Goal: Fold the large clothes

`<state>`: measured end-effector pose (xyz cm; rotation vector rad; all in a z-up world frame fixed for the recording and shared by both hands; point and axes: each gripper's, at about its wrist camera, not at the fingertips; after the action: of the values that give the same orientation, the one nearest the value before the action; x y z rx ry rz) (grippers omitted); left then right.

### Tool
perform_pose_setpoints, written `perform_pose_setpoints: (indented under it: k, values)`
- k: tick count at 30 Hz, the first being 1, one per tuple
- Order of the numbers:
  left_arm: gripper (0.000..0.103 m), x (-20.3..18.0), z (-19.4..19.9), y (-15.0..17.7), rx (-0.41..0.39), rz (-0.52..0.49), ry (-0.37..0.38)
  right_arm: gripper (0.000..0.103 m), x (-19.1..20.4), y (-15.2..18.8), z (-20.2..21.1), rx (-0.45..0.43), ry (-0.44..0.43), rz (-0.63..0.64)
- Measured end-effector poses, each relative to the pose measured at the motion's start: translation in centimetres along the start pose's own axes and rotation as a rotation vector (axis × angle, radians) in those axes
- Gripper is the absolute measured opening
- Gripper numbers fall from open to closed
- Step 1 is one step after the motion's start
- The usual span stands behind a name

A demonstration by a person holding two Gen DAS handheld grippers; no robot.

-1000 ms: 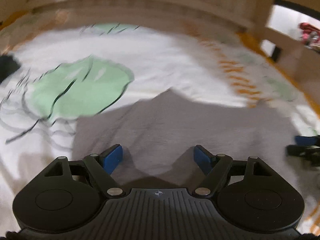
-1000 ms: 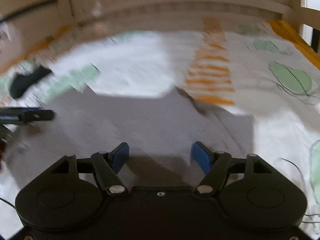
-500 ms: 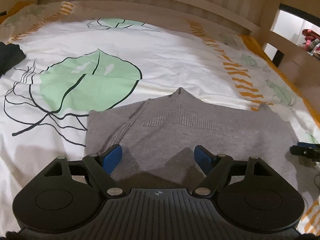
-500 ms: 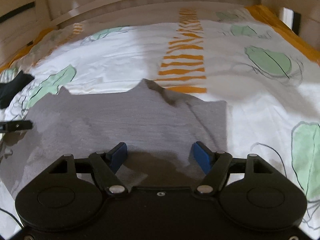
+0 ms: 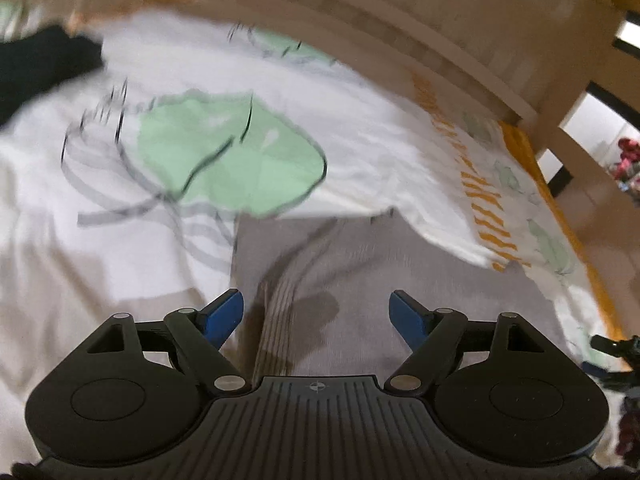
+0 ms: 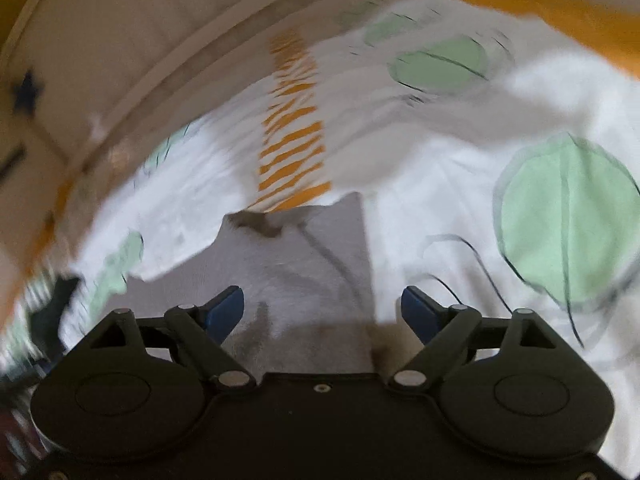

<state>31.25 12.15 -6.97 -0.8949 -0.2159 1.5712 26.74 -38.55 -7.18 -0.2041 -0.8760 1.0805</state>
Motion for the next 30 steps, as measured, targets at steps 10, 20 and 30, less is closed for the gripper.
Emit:
perform_pose_setpoints:
  k: [10, 20, 30]
  values:
    - [0.080, 2.0, 0.7, 3.8, 0.129, 0.089, 0.044, 0.093, -1.6, 1.6, 1.7, 0.100, -0.033, -0.096]
    - [0.082, 1.4, 2.7, 7.9, 0.133, 0.100, 0.053, 0.094, -0.8, 8.0, 3.5, 0.154, -0.083, -0.129]
    - [0.088, 1.9, 1.5, 7.9, 0.043, 0.227, 0.135, 0.103, 0.2, 9.6, 2.2, 0.086, -0.167, -0.124]
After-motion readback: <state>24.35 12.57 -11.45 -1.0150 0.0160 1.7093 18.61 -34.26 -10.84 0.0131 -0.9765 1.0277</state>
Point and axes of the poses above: each gripper's, at about its wrist camera, not at the fingertips, and z roughly against the way its jaws point, x to its left, y to its underside, and after that the axes turned 1 degree about x, right-handed
